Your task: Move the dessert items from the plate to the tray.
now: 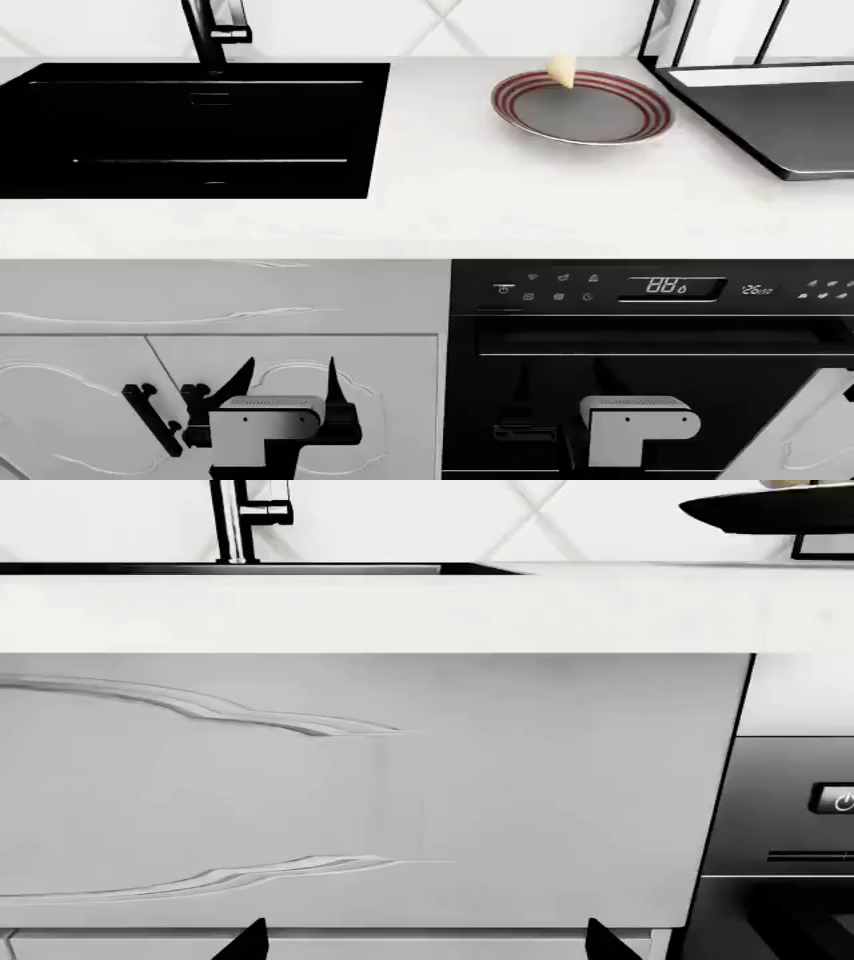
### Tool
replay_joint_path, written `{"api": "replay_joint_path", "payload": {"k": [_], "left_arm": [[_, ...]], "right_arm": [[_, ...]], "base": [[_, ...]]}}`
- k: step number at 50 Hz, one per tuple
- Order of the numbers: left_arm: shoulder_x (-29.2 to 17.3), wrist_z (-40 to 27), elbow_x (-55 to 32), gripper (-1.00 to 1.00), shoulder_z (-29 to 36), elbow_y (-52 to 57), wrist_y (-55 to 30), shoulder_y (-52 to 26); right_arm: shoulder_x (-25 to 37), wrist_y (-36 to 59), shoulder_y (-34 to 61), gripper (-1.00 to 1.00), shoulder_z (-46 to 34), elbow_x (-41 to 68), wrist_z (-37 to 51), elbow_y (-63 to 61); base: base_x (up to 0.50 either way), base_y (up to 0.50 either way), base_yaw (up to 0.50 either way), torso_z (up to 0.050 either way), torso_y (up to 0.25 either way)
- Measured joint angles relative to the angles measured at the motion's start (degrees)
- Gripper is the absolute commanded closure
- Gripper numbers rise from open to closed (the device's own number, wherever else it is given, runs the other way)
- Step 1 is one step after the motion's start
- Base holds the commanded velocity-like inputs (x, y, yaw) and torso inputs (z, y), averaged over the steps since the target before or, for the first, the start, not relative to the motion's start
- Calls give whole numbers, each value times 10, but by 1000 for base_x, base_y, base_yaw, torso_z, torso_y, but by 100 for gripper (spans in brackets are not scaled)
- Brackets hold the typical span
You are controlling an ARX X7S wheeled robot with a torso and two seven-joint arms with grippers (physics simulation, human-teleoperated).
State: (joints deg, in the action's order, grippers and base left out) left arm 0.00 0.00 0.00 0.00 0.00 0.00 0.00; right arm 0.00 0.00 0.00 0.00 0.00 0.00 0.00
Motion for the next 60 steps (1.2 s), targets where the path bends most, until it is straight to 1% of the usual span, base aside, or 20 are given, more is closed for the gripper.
{"api": "replay_joint_path", "payload": {"k": [8,18,27,38,51,53,60], "left_arm": [[-11,-9,-4,-100,9,0,3,2],[-26,-16,-13,-100,24,11,-4,9],[-39,-23,-19,-100,33,46,-27,12],[-59,-46,-7,-100,33,106,-48,7],[-69,-67,2,-100,38,128,-61,6],[-68,-69,0,-100,39,130,-62,6],[-72,-75,-4,-100,40,129,-61,7]], "right_arm": [[9,-1,-5,-100,-13,-4,17,-12],[23,5,-11,-100,-37,-13,38,-36],[38,4,-18,-100,-47,-28,60,-83],[45,15,-26,-100,-37,-103,134,-163],[45,36,-25,-100,-32,-141,189,-195],[48,38,-25,-100,-33,-143,192,-197],[56,41,-25,-100,-45,-151,196,-203]], "base": [[0,0,0,3,0],[0,0,0,49,0],[0,0,0,50,0],[0,0,0,50,0],[0,0,0,50,0],[0,500,0,50,0],[0,500,0,0,0]]}}
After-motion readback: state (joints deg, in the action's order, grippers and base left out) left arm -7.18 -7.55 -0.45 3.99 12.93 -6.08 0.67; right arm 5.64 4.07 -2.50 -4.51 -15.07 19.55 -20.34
